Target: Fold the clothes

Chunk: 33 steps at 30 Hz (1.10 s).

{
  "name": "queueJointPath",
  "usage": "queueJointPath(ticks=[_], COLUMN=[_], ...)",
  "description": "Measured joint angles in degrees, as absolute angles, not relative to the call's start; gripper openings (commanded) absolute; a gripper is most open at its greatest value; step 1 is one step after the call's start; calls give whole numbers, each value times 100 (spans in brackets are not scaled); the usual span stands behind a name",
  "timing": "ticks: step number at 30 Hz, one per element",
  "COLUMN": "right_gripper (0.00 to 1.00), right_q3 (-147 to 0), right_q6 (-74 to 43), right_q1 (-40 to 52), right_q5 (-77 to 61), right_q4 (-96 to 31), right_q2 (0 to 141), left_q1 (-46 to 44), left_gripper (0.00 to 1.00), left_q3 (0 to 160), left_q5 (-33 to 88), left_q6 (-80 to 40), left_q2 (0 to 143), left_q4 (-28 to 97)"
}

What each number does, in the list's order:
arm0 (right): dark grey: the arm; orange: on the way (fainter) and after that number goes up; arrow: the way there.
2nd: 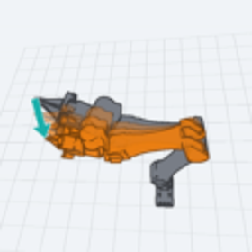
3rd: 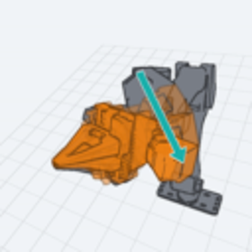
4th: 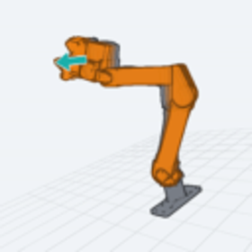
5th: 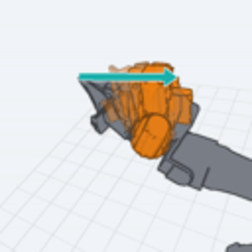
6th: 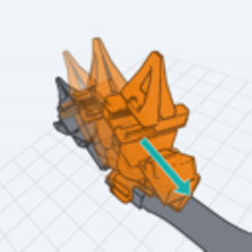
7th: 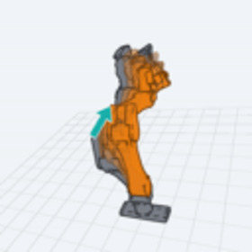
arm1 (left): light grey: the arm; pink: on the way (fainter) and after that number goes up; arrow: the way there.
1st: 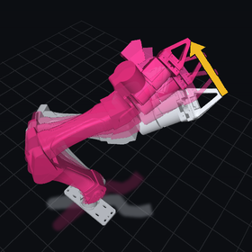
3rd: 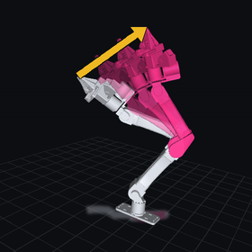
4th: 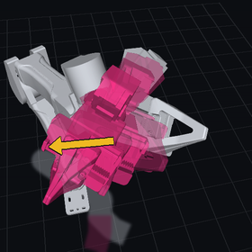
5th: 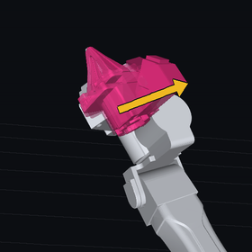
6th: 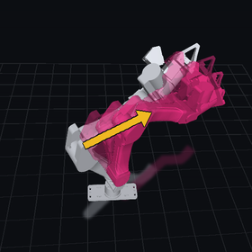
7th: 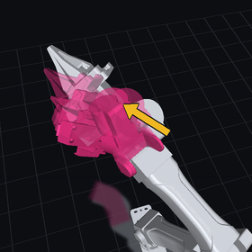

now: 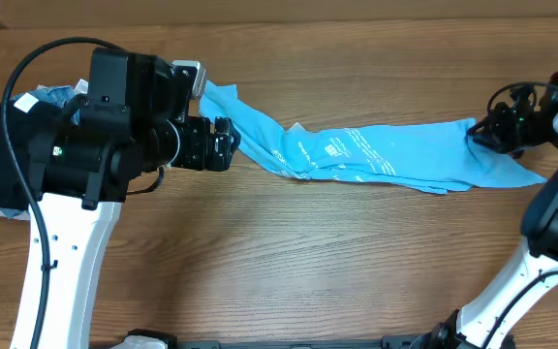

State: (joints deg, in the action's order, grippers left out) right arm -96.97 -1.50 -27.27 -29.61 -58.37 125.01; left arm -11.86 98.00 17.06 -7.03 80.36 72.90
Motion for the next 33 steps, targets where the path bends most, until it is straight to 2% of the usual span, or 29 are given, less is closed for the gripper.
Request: queueJointPath(ticks=[3, 7, 12, 17, 25, 33], right_gripper=[4, 4, 4, 4, 4, 4], right_q3=[-9697, -9697, -9848, -9953, -10007, -10073], right_q6=[-71, 327, 429, 261, -1452, -4453], right_q1=[-2740, -2744, -2744, -2744, -2744, -2744], right_q5=[-3371, -4628, -5315, -6198, -7220, -7625], right_q4=[-5896, -5861, -5918, -5166, -2224, 1369], right_q2=[12272, 11922, 11249, 10324, 9120, 8595], left_q1=[-1186, -1186, -1186, -1186, -1186, -1186], left_gripper=[95, 95, 95, 95, 96, 96], left_q3=[9800, 9800, 9800, 9800, 9800, 9800], left_q5=[1531, 1406, 1376, 1361, 1365, 1503], left_q6=[-685, -620, -576, -574, -576, -574], left_q2=[8036, 8036, 8036, 8036, 8036, 8036], left_q4=[7297, 7314, 7314, 7323, 7461, 7500])
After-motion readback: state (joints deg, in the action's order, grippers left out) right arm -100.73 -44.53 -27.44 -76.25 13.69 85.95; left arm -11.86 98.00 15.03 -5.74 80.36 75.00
